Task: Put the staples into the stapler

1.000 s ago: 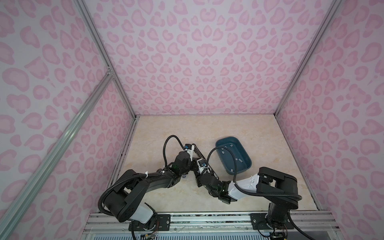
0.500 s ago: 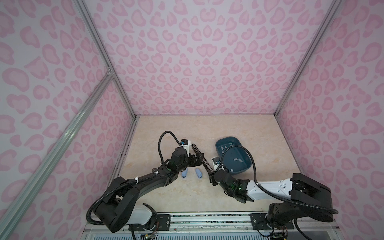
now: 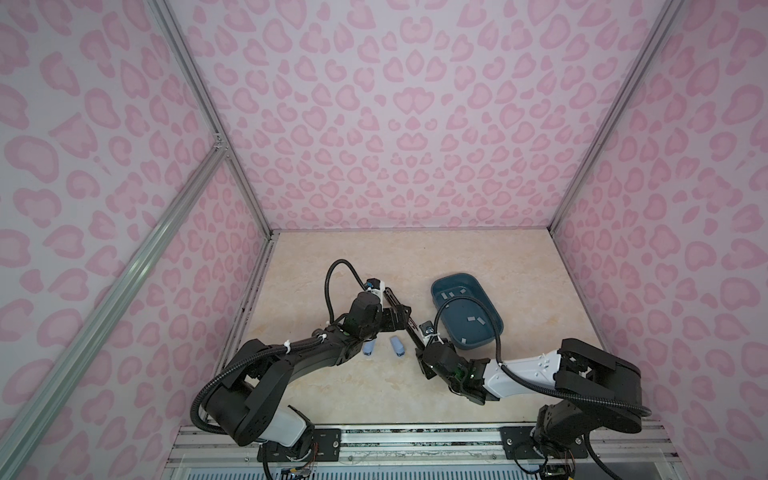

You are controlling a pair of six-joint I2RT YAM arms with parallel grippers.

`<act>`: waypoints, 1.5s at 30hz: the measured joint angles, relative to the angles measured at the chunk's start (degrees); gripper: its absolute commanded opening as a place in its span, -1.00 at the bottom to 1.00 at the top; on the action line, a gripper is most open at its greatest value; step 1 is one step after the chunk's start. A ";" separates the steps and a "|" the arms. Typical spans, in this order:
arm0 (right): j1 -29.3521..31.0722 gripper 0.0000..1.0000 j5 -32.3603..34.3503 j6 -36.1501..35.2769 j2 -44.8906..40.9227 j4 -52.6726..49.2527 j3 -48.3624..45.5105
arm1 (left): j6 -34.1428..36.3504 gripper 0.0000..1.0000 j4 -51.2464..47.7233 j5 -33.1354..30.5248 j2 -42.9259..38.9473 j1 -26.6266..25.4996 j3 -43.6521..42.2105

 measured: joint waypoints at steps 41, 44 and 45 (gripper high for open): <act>-2.36 -0.84 -12.20 8.24 2.27 10.67 -2.78 | -7.96 0.94 6.88 16.85 28.92 10.34 20.81; -0.33 -0.83 -10.84 6.67 2.03 9.88 -2.75 | -7.41 0.90 5.33 17.09 29.09 12.09 22.14; 0.17 -0.83 -10.05 6.60 2.03 9.62 -2.75 | -7.04 0.88 4.96 17.22 29.00 12.13 22.29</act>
